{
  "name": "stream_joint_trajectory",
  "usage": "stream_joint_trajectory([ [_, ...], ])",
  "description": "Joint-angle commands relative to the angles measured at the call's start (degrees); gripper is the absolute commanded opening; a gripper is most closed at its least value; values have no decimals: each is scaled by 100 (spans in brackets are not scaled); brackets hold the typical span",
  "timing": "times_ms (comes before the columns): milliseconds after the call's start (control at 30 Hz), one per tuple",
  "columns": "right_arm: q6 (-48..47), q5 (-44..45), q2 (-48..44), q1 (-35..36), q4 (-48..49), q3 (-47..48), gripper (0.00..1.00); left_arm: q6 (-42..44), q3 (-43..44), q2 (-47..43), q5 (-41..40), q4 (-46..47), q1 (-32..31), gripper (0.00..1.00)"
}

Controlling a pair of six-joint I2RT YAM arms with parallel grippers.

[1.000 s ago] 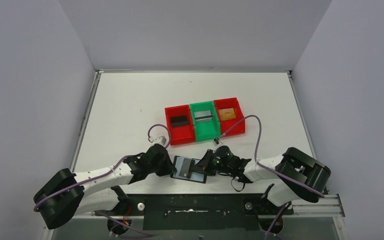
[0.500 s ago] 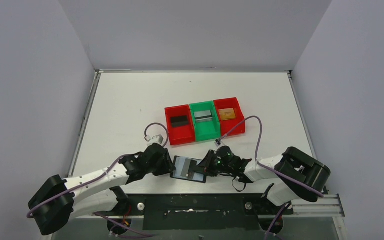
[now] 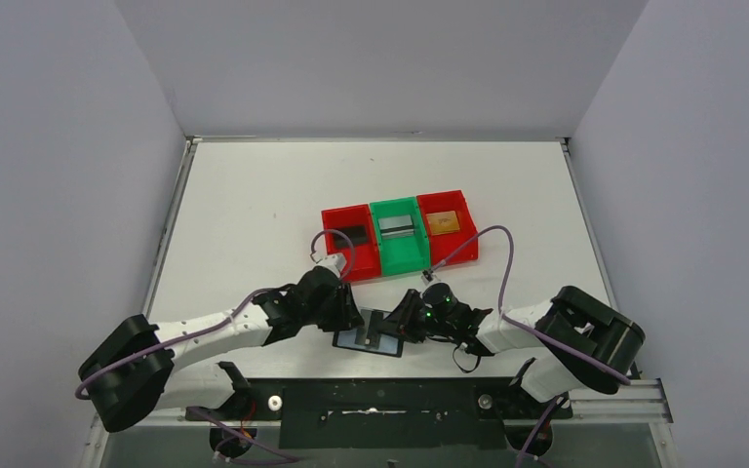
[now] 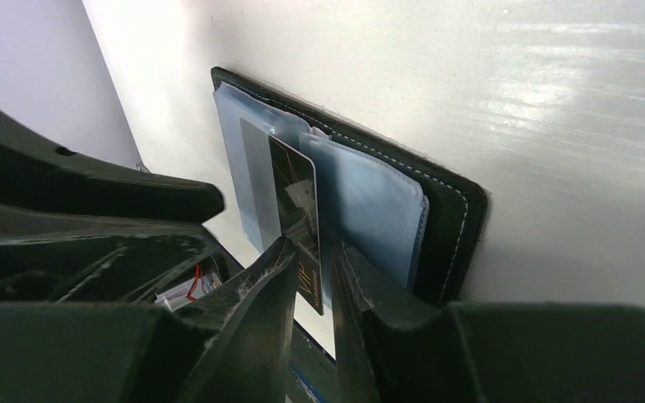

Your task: Take the credit cards out of the card holder

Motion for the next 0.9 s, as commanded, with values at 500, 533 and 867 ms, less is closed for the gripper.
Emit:
stream_joint_trajectory([
  [500, 151, 31, 295, -27, 800, 50, 0, -492, -733, 87, -140, 165, -142, 19],
  [533, 152, 32, 268, -23, 795, 28, 0, -511, -744, 58, -175, 131, -142, 19],
  [867, 165, 75, 114, -22, 795, -40, 8, -458, -743, 109, -101, 177, -147, 18],
])
